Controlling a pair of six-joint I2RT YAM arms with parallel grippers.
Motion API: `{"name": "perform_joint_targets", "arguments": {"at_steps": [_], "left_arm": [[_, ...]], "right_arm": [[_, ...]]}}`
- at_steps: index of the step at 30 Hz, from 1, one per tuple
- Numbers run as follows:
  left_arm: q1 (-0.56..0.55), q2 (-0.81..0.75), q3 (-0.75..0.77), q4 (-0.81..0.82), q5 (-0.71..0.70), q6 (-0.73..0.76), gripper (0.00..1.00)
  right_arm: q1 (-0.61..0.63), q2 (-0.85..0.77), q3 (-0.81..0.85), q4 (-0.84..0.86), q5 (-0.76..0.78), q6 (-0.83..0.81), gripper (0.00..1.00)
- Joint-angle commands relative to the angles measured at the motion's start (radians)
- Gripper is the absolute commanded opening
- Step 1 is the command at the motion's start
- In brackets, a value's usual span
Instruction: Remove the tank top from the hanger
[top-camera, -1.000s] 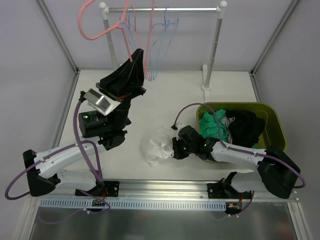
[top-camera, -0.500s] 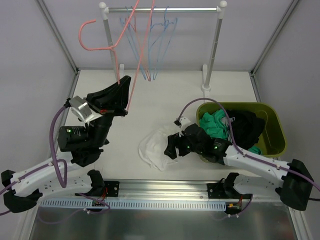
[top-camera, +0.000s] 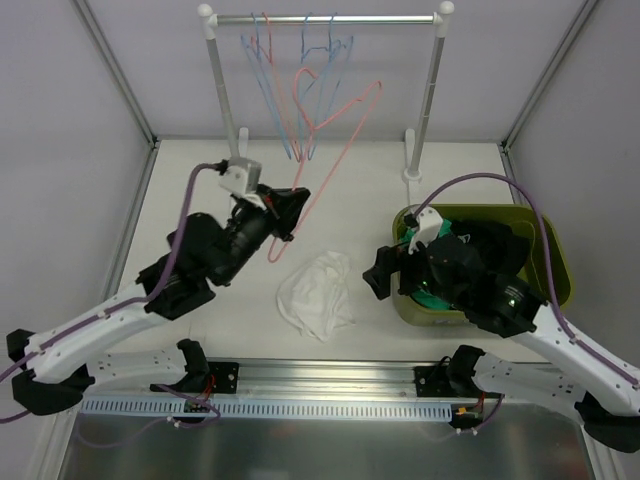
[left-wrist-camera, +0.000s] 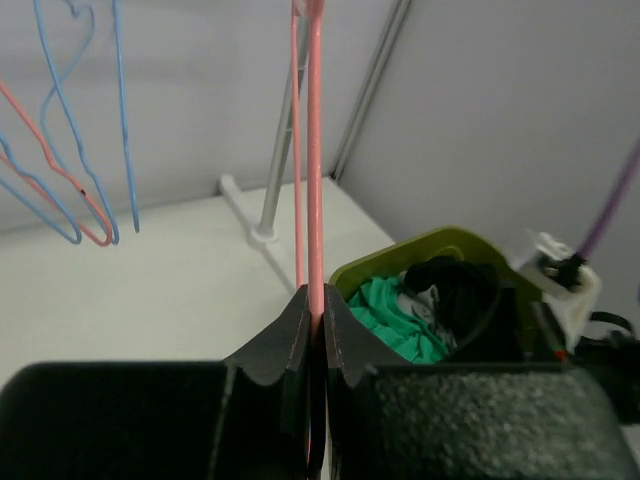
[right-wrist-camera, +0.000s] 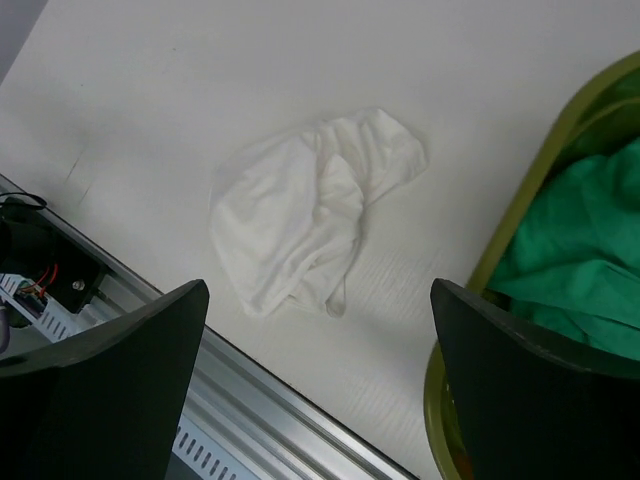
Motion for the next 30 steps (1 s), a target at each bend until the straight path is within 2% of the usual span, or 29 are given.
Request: {"name": "perform_joint_targets", "arguments": {"at_steps": [1, 3, 5, 8, 13, 19, 21, 23, 30], "left_arm": [[-0.002, 0.167, 0.174, -0.119, -0.129, -0.048, 0.00], [0.050, 0.292, 0.247, -0.152, -0.091, -0.067, 0.00], [0.108, 0.390, 0.407, -0.247, -0.058, -0.123, 0.00], [0.177, 0.632, 0.637, -0.326, -0.025, -0.102, 0.00], [0.260, 0.869, 0.973, -0.376, -0.042, -0.078, 0.00], [0.300, 1.162, 1.362, -0.367, -0.026, 0.030, 0.00], [0.311, 1.233, 1.435, -0.364, -0.029, 0.036, 0.00], [0.335, 1.262, 1.440, -0.343, -0.038, 0.024, 0.00], [0.358, 1.244, 1.326, -0.330, 0.064, -0.005, 0.00]], "right_arm": [[-0.004, -0.079, 0.042, -0.149, 0.085, -0.011, 0.99], [-0.004, -0.121, 0.045, -0.162, 0.101, -0.003, 1.00], [-0.002, -0.176, 0.048, -0.172, 0.101, 0.003, 1.00], [-0.002, -0.245, 0.042, -0.175, 0.076, 0.011, 1.00], [-0.002, -0.331, 0.028, -0.178, 0.071, 0.023, 0.99], [-0.004, -0.368, -0.012, -0.177, 0.056, 0.008, 0.99], [-0.004, -0.369, -0.023, -0.175, 0.039, 0.011, 0.99], [-0.002, -0.376, -0.039, -0.175, 0.022, 0.015, 0.99], [-0.004, -0.383, -0.085, -0.143, 0.020, 0.003, 1.00]]}}
